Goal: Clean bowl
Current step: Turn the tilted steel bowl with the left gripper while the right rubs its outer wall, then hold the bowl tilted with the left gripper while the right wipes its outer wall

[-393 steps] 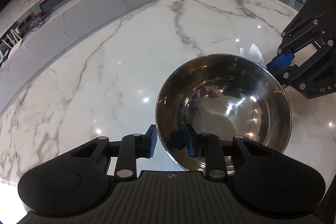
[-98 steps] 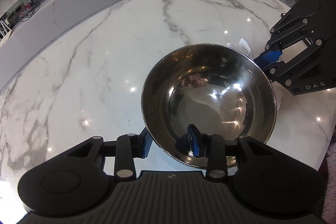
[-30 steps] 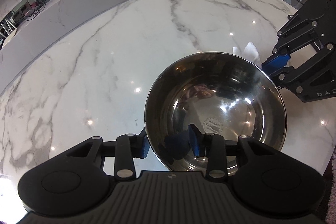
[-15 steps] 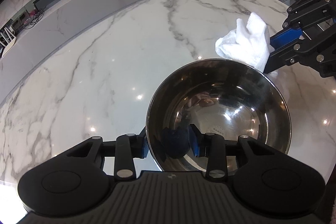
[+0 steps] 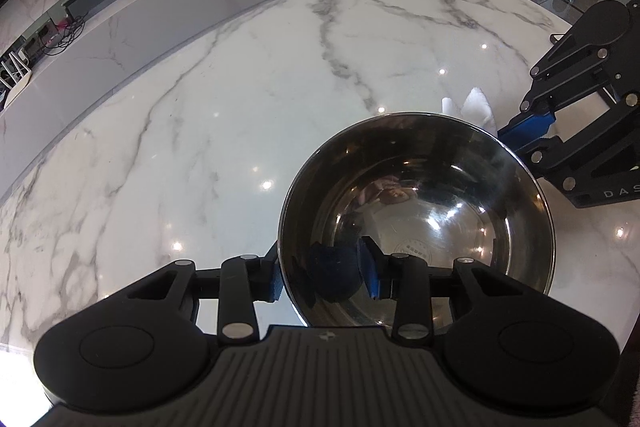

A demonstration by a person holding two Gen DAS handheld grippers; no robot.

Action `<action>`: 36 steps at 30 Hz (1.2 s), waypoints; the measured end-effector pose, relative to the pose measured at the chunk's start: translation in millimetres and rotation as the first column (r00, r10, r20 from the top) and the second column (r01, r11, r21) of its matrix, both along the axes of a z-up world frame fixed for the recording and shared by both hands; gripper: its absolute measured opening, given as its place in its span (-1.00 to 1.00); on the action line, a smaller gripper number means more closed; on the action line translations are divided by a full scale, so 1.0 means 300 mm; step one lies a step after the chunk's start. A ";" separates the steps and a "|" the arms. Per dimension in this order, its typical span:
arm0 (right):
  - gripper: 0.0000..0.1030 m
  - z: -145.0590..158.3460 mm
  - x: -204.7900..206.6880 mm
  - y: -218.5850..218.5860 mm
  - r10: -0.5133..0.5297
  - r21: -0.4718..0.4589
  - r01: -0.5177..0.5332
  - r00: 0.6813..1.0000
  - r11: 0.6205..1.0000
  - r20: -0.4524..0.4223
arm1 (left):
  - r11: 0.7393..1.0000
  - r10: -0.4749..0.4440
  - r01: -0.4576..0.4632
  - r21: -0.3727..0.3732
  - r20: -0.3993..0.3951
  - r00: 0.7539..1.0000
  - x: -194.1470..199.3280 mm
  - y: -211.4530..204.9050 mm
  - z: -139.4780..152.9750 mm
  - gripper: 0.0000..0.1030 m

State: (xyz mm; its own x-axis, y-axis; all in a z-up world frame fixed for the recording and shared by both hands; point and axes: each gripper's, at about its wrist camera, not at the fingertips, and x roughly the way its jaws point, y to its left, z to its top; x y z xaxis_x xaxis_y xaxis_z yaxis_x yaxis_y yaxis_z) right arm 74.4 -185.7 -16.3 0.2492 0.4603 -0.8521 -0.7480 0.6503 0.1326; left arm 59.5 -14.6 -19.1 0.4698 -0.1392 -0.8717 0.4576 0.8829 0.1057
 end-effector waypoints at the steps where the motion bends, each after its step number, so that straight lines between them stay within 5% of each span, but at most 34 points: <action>1: -0.72 -0.002 0.001 0.000 -0.002 0.000 0.002 1.000 1.000 -0.003 | 1.000 0.009 -0.009 -0.004 -0.003 1.000 0.000 0.002 -0.001 -0.32; 14: -0.72 -0.004 0.006 0.006 0.000 -0.011 0.000 1.000 1.000 -0.004 | 0.988 0.096 -0.104 -0.110 -0.081 0.992 -0.025 0.045 -0.008 -0.23; 25: -0.72 0.020 -0.001 0.002 0.010 -0.012 -0.010 1.000 1.000 0.003 | 0.995 0.068 -0.072 -0.072 -0.046 0.997 -0.017 0.035 0.000 -0.37; 36: -0.72 0.107 0.013 -0.072 -0.073 0.114 0.067 0.996 0.991 0.046 | 1.000 0.005 -0.005 -0.005 0.007 1.000 -0.002 0.000 0.000 -0.37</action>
State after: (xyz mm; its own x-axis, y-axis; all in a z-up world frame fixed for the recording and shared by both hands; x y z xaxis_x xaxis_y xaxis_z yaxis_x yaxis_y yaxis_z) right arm 78.2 -207.3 15.9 0.3250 0.5319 -0.7820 -0.7084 0.6847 0.1713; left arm 59.0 -14.6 -19.1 0.4767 -0.1411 -0.8677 0.4524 0.8857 0.1045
